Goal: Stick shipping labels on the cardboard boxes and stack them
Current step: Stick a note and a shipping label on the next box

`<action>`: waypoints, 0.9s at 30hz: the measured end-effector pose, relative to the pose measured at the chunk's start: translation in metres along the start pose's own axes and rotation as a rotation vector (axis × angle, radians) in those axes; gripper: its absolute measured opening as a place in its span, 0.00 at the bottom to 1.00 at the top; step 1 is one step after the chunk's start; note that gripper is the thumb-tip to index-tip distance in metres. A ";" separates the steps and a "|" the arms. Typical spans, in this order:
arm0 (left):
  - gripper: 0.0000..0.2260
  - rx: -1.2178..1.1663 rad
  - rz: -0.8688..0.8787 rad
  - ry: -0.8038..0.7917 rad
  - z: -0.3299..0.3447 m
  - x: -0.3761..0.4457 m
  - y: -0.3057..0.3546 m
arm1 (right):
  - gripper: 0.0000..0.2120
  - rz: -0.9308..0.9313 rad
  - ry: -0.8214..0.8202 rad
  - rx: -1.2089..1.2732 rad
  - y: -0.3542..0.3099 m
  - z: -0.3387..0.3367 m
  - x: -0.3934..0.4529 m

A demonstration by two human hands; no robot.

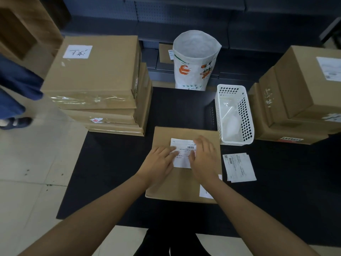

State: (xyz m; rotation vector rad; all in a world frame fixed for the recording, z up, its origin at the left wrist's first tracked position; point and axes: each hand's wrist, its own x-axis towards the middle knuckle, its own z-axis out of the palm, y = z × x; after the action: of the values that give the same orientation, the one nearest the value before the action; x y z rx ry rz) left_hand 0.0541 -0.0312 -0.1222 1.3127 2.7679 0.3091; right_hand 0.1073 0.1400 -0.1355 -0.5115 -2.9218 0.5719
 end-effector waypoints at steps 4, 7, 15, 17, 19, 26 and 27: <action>0.24 -0.066 -0.166 -0.187 0.009 0.022 0.014 | 0.26 -0.206 -0.135 -0.111 0.002 0.018 -0.005; 0.24 -0.011 -0.159 -0.251 0.030 0.018 0.010 | 0.32 -0.174 -0.225 -0.187 0.011 0.030 -0.008; 0.28 -0.026 -0.156 -0.263 0.034 0.016 0.010 | 0.33 -0.147 -0.253 -0.216 0.012 0.030 -0.010; 0.28 -0.025 -0.159 -0.279 0.029 0.019 0.010 | 0.32 -0.151 -0.226 -0.208 0.008 0.024 -0.007; 0.29 -0.040 -0.146 -0.240 0.026 0.023 0.010 | 0.28 -0.209 -0.195 -0.194 0.006 0.021 -0.004; 0.29 -0.105 -0.091 -0.195 0.042 0.018 0.000 | 0.30 -0.277 -0.235 -0.190 0.016 0.036 -0.003; 0.29 -0.098 -0.097 -0.188 0.043 0.017 0.001 | 0.30 -0.280 -0.224 -0.191 0.015 0.035 -0.003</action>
State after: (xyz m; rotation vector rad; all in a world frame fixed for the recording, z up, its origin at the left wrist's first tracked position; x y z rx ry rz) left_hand 0.0499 -0.0108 -0.1636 1.1197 2.6137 0.2955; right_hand 0.1086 0.1395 -0.1738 -0.0520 -3.1995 0.3347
